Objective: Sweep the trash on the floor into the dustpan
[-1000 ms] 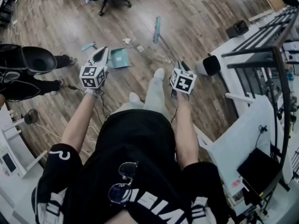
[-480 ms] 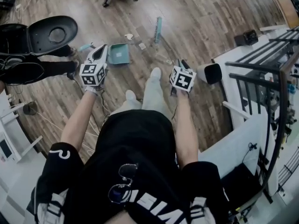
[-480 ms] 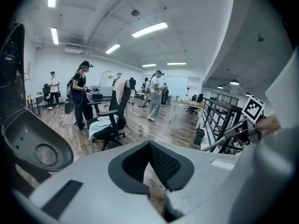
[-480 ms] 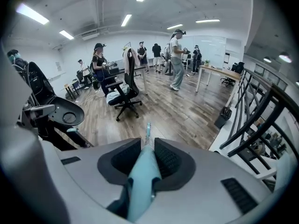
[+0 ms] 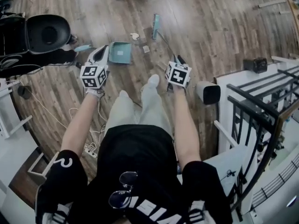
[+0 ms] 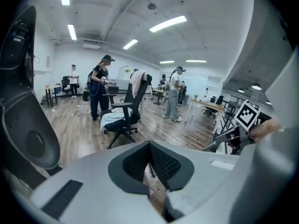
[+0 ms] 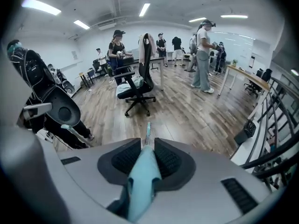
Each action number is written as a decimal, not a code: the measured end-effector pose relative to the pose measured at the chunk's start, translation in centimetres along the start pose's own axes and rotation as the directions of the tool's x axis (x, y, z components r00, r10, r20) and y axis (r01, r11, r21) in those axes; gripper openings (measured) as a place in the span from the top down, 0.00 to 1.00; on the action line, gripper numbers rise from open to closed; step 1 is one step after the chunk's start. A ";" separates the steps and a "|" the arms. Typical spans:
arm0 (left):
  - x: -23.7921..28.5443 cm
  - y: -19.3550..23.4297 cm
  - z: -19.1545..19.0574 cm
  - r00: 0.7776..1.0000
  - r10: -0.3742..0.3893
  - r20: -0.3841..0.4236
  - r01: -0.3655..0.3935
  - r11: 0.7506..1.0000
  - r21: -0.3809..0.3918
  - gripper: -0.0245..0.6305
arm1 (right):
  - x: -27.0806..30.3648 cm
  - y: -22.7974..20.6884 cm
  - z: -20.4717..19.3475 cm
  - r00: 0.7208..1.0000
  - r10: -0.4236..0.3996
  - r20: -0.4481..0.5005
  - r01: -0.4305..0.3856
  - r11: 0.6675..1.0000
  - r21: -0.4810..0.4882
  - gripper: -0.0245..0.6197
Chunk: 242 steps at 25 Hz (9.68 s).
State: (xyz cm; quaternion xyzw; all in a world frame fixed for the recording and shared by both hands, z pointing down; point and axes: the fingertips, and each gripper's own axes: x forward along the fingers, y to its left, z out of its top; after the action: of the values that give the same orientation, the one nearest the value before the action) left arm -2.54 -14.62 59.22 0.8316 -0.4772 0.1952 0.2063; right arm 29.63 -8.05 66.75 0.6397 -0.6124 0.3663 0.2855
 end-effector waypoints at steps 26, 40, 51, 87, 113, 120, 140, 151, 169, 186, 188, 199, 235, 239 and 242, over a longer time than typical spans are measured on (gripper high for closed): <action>6.2 13.1 -10.1 0.998 -0.002 -0.060 -0.008 0.987 -0.159 0.96 | 19.2 16.5 -3.4 0.996 0.068 -0.053 -0.073 0.992 -0.099 0.83; 4.3 12.1 -11.6 0.998 -0.019 -0.057 0.009 0.985 -0.171 0.96 | 13.2 17.8 -10.2 0.989 0.046 -0.137 -0.058 0.994 -0.088 0.83; 0.6 13.8 -11.5 0.999 -0.002 -0.041 -0.005 0.985 -0.174 0.96 | 10.1 22.1 -10.8 0.988 0.088 -0.126 -0.080 0.995 0.064 0.83; -10.9 2.6 6.0 0.981 -0.152 0.122 0.149 0.988 0.032 0.96 | -12.6 12.4 1.2 0.987 -0.035 0.159 0.016 0.993 0.116 0.83; -4.4 -12.3 5.1 0.957 -0.290 -0.009 0.289 0.946 0.144 0.96 | -13.6 -2.8 -6.0 0.990 -0.109 0.088 0.077 0.948 0.309 0.83; -0.1 -21.3 3.5 0.919 -0.388 -0.076 0.395 0.898 0.194 0.96 | -14.3 -11.6 -11.7 0.981 -0.193 0.008 0.176 0.910 0.377 0.83; 7.1 -32.5 -5.0 0.849 -0.475 -0.230 0.518 0.834 0.190 0.96 | -7.6 -22.6 -31.1 0.898 -0.283 -0.337 0.397 0.851 0.343 0.83; 6.2 -28.6 -6.5 0.868 -0.437 -0.235 0.477 0.866 0.149 0.96 | -6.1 -17.0 -31.2 0.913 -0.250 -0.324 0.334 0.912 0.237 0.83; 0.3 -9.0 -7.4 0.948 -0.268 -0.173 0.280 0.958 0.051 0.96 | -1.0 1.5 -27.2 0.934 -0.047 -0.354 0.175 0.924 0.340 0.83; -5.1 7.5 -8.5 0.984 -0.131 -0.119 0.126 0.991 -0.051 0.96 | 4.3 17.4 -20.7 0.956 -0.014 -0.294 0.041 0.995 0.085 0.83; -5.7 9.1 -8.7 0.986 -0.116 -0.116 0.110 0.992 -0.062 0.96 | 4.6 19.5 -20.7 0.949 -0.005 -0.316 0.014 1.000 0.027 0.83; -8.2 14.4 -9.2 0.995 -0.046 -0.093 0.033 0.991 -0.131 0.96 | 4.5 29.7 -18.5 0.938 0.153 -0.310 -0.195 0.975 -0.109 0.83; -9.4 2.8 10.1 0.983 -0.092 0.158 0.092 0.996 0.010 0.96 | -12.8 12.5 7.7 0.980 0.034 0.194 -0.038 0.999 0.016 0.83; -9.0 1.3 10.5 0.983 -0.100 0.156 0.098 0.995 0.020 0.96 | -13.1 11.3 8.7 0.977 0.027 0.211 -0.030 0.999 0.014 0.83; -8.9 0.7 10.2 0.984 -0.100 0.147 0.098 0.995 0.023 0.96 | -13.1 10.7 8.4 0.979 0.030 0.203 -0.034 0.999 0.018 0.83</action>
State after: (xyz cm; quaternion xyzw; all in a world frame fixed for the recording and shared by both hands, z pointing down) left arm -6.02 -14.03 46.18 0.8682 -0.4477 0.1261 0.1731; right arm 20.26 -8.27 50.38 0.6667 -0.6446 0.3104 0.2090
